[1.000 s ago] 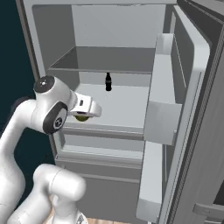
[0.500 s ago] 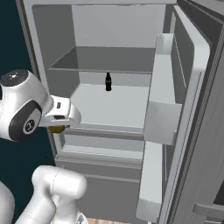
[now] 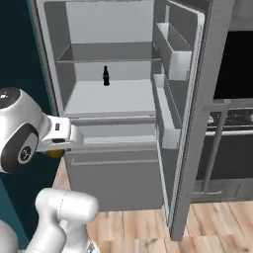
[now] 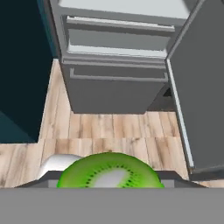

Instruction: Pick the kiwi and tangerine from the fridge and place them on the plate next to the blender to make a fruit smoothie.

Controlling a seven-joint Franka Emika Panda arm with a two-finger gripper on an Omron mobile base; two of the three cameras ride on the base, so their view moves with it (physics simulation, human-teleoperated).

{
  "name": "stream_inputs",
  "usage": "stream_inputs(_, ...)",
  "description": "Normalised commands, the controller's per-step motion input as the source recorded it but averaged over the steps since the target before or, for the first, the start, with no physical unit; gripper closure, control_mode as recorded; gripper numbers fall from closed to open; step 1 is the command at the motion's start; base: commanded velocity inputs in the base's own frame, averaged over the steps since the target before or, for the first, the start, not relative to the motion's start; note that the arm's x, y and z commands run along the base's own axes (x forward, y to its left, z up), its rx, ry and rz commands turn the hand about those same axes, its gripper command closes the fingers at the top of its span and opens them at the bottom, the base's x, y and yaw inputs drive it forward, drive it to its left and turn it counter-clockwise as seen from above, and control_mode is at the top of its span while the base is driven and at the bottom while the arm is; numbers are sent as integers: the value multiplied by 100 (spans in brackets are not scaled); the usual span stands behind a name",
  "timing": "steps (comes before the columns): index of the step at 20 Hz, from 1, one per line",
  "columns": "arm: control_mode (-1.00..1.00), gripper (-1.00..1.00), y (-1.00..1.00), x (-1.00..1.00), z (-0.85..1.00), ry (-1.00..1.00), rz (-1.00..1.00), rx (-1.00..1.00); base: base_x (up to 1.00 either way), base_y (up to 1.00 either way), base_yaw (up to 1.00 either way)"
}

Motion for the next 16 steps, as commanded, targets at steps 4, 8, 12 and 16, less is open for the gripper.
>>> stream_inputs(4,100,100,0,0,0,0,0,0,-91,6,-80)
stream_inputs(8,100,100,0,0,0,0,0,0,-51,-2,-84)
stream_inputs(12,100,100,0,0,0,0,0,0,-1,-56,-78)
stream_inputs(16,100,100,0,0,0,0,0,0,12,-74,-68)
